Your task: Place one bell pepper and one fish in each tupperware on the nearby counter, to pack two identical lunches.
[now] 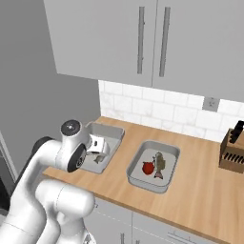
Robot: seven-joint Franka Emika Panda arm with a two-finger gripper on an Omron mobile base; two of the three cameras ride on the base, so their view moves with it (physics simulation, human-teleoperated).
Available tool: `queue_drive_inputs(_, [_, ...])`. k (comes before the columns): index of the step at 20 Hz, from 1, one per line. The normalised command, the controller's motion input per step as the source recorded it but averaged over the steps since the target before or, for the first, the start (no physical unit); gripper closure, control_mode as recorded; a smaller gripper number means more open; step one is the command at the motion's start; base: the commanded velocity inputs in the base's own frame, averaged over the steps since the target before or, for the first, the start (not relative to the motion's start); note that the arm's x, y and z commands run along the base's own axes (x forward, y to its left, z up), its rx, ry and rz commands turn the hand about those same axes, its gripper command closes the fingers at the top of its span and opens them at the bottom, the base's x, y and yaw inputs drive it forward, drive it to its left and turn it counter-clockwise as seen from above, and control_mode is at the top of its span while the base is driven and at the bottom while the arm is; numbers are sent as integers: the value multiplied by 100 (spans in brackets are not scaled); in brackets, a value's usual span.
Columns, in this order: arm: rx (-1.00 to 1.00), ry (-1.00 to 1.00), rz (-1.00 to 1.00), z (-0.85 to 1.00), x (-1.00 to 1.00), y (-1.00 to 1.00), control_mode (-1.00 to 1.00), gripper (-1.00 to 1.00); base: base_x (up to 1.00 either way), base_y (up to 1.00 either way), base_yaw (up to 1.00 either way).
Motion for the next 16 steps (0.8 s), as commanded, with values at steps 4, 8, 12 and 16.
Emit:
queue_drive_inputs(4, [0,-10,0,84,-80,0,-100,-100,0,0,0])
queue_drive_inputs(8, [0,-10,0,86,-46,1,-100,-100,0,0,0])
queue_drive_inputs(12, [0,-36,0,46,-23,16,-100,-100,0,0,0])
queue_drive_inputs(16, [0,-39,0,20,-3,26,-100,-100,0,0,0])
